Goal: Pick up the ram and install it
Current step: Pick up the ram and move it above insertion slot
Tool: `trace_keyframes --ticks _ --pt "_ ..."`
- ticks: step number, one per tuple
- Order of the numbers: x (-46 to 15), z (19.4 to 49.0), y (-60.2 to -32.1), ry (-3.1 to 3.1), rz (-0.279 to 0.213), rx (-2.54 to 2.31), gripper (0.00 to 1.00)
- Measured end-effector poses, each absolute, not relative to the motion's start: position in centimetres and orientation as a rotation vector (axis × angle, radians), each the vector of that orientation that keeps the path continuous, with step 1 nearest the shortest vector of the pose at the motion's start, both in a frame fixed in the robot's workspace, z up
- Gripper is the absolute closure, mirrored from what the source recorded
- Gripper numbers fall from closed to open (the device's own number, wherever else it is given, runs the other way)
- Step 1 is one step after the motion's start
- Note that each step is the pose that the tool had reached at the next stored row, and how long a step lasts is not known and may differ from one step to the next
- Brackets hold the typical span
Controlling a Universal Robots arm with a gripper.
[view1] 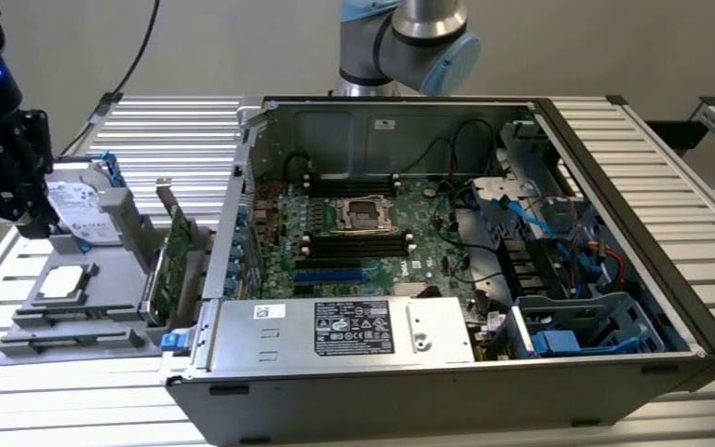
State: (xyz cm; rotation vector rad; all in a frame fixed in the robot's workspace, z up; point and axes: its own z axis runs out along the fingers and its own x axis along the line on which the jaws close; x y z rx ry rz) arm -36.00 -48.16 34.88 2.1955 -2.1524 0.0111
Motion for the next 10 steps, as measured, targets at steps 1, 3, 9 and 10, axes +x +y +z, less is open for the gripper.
trace_keyframes --ticks 1,3,9,10 --pt "-36.0 34.9 -48.2 -2.152 0.011 2.196 0.71" --pt "-36.0 34.8 -48.2 -2.152 0.011 2.195 0.71" --pt "-36.2 33.7 -48.9 -2.145 0.011 2.203 0.64" --pt "-36.3 33.5 -49.0 -2.143 0.01 2.205 0.64"
